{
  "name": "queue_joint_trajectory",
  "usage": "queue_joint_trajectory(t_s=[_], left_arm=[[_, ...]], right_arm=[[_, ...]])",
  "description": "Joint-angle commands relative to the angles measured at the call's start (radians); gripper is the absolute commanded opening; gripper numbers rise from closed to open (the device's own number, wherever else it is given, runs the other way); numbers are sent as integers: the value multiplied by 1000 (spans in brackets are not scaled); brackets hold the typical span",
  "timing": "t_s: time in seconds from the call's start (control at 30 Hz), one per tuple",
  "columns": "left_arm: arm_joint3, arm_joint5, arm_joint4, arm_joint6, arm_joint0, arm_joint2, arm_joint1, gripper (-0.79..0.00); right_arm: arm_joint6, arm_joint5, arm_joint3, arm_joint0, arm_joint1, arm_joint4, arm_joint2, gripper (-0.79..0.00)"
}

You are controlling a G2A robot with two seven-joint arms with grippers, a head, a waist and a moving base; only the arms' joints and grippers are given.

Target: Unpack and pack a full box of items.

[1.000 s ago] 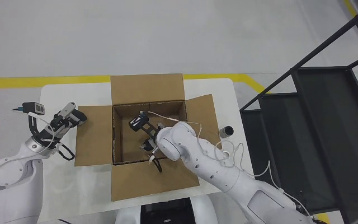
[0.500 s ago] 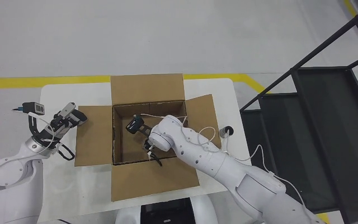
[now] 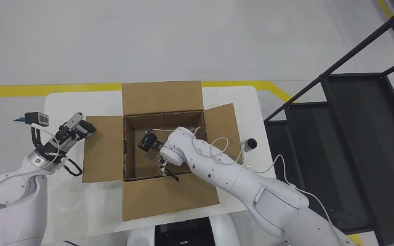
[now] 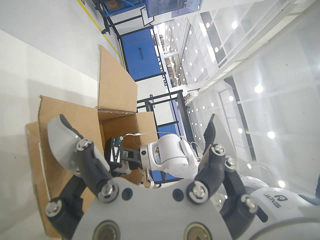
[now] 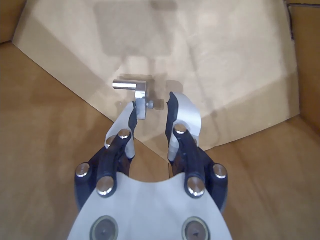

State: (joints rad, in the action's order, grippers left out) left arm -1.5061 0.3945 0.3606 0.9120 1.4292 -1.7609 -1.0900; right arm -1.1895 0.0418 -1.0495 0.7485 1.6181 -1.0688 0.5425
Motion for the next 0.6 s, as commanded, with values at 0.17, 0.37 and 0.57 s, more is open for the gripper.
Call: queue_joint_trajectory(t_s=[0.17,0.37,0.57], left_arm=[[0,0,0,0,0,0,0,0],[0,0,0,0,0,0,0,0],[0,0,0,0,0,0,0,0]], right_arm=[[10,10,38,-9,14,11,1,-714],[20,33,56,-11,22,27,7,-785],[24,29,18,-14,14,51,57,-785]])
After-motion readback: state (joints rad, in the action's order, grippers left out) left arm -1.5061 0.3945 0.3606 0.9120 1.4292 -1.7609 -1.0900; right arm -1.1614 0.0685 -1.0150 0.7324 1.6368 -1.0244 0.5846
